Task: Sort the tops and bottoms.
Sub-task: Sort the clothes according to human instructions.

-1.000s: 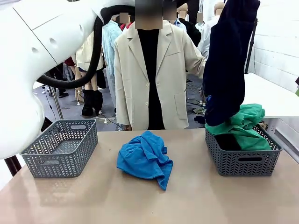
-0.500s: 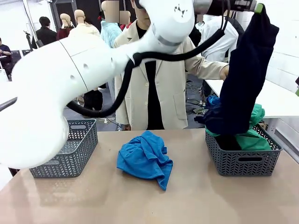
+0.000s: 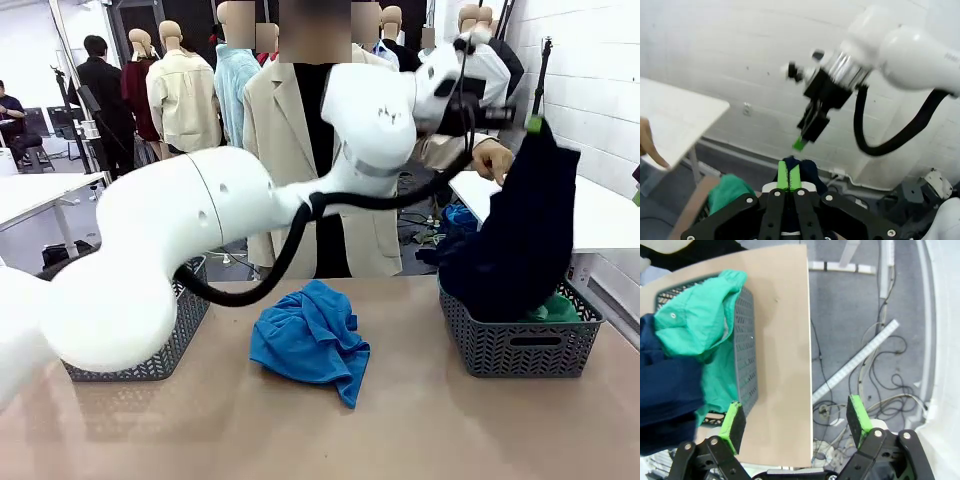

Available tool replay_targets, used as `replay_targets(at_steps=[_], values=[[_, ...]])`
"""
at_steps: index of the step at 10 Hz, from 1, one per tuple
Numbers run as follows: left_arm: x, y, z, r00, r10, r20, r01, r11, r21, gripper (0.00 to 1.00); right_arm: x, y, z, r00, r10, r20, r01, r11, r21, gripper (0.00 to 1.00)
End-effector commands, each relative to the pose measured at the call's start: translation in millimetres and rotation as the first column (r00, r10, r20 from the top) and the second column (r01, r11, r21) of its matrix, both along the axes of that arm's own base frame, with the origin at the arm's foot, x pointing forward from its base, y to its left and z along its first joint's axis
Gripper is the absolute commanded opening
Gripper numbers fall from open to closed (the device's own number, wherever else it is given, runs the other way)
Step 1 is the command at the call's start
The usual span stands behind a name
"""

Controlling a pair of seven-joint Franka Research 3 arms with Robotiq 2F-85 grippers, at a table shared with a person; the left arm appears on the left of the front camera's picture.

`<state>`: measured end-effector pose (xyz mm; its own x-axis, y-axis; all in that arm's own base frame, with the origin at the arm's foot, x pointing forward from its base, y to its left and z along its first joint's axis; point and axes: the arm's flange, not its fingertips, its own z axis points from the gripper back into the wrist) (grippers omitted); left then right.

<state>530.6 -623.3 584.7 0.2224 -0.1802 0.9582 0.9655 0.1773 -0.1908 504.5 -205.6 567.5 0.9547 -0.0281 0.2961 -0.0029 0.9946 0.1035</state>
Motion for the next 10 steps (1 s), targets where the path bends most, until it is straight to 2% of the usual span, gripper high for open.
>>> replay_targets(at_steps=[1, 2, 3, 4, 5, 8, 9, 10], values=[[47, -51, 3, 0.998, -0.046, -0.049, 0.047, 0.999, 0.026, 0.0, -1, 2, -1, 1.0, 0.001, -0.009, -0.001, 1.0, -0.009, 1.0], [53, -51, -16, 0.997, -0.035, -0.07, 0.043, 0.993, 0.111, 0.0, -1, 2, -1, 1.0, 0.001, -0.009, -0.001, 1.0, -0.009, 1.0], [57, -48, -25, 0.993, -0.029, -0.114, 0.051, 0.98, 0.195, 0.0, -1, 2, -1, 1.0, 0.001, -0.009, -0.001, 1.0, -0.009, 1.0], [57, -46, -26, 0.992, -0.031, -0.124, 0.061, 0.968, 0.244, 0.0, -1, 2, -1, 1.0, 0.001, -0.009, -0.001, 1.0, -0.009, 1.0], [57, -44, -25, 0.99, -0.029, -0.138, 0.067, 0.959, 0.275, 0.09, -1, 2, -1, 1.0, 0.001, -0.009, -0.001, 1.0, -0.009, 1.0], [53, -41, -26, 0.978, -0.049, -0.205, 0.118, 0.933, 0.341, 0.66, -1, 2, -1, 1.0, 0.001, -0.009, -0.001, 1.0, -0.009, 1.0], [52, -39, -23, 0.979, -0.047, -0.198, 0.11, 0.942, 0.318, 0.86, -1, 2, -1, 1.0, 0.001, -0.009, -0.001, 1.0, -0.009, 1.0], [51, -35, -16, 0.98, -0.041, -0.195, 0.103, 0.941, 0.321, 1.0, -1, 2, -1, 1.0, 0.001, -0.009, -0.001, 1.0, -0.009, 1.0]])
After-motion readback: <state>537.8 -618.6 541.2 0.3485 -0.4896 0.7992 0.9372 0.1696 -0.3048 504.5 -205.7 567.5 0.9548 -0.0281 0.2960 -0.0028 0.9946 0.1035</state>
